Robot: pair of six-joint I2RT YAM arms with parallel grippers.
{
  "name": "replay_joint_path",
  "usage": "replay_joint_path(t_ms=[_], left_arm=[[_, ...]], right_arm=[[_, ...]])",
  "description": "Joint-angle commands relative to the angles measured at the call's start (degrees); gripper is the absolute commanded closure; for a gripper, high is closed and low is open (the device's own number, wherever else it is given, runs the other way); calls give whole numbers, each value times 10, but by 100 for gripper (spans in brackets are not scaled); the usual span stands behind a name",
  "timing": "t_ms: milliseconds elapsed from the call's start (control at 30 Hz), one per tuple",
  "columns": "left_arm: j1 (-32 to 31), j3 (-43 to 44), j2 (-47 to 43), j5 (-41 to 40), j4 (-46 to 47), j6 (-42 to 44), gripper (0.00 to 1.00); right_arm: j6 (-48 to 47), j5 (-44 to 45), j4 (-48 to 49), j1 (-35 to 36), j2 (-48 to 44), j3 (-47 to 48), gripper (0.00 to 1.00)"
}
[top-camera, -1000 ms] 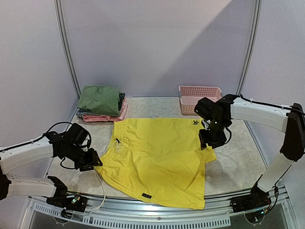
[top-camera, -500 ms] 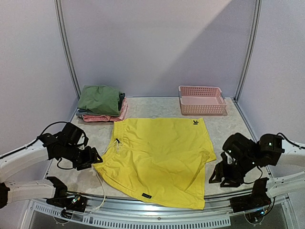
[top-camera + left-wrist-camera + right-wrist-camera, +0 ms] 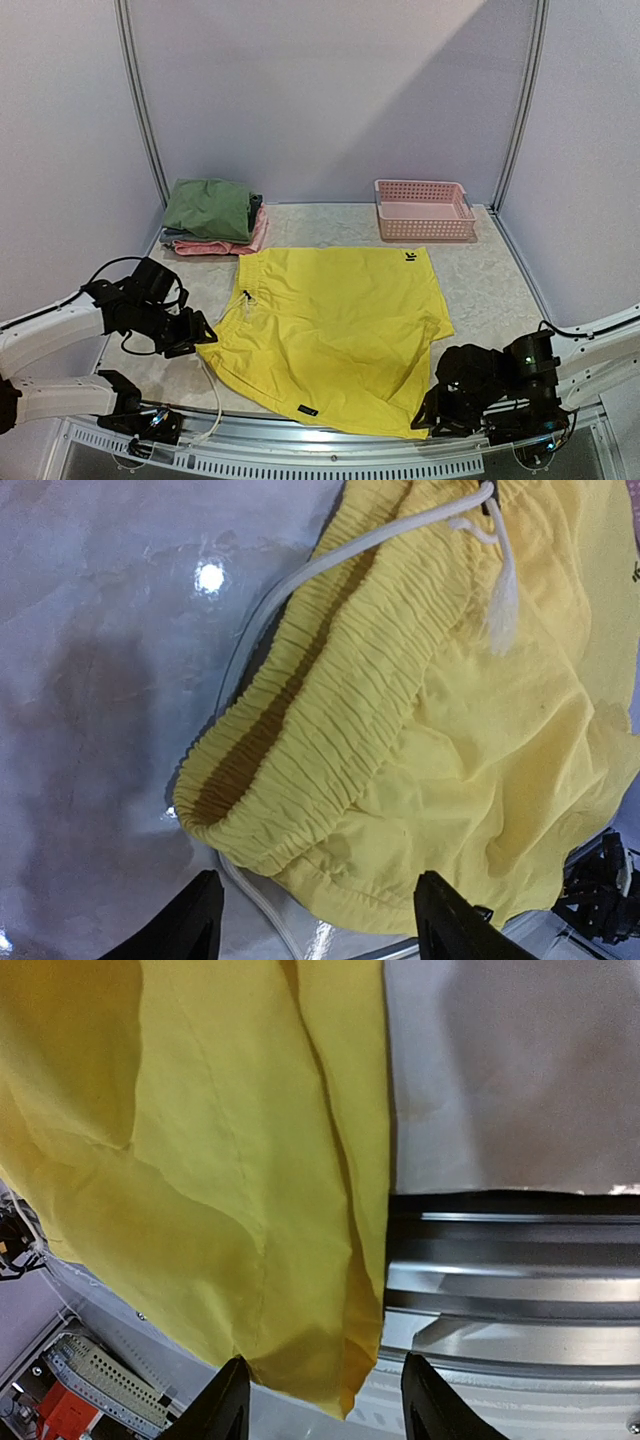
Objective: Fold and stack the mixed laundry pile
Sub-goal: Pick up the flattened shorts from the corner of the board.
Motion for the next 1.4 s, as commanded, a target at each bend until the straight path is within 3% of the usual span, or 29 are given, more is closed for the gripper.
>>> replay_joint_path(t_ms=[0, 300, 567, 767, 867, 1133, 1367], left_arm=[[8, -11, 6, 11, 14, 3, 35], [8, -17, 14, 17, 29, -6, 37], [9, -25, 30, 22, 51, -11, 38], [9, -29, 44, 31, 70, -10, 38], [9, -31, 52, 35, 76, -10, 38], [9, -33, 67, 43, 85, -10, 40], [9, -42, 52, 44, 88, -17, 43]], right_arm=[[14, -8, 79, 8, 37, -11, 49], [29, 19, 81, 9, -17, -44, 60], [6, -7, 134, 9, -15, -58, 56], [1, -14, 174, 9, 18, -67, 60], [1, -12, 184, 9, 29, -71, 67], [7, -5, 136, 9, 5, -66, 100], [30, 8, 52, 9, -65, -62, 100]])
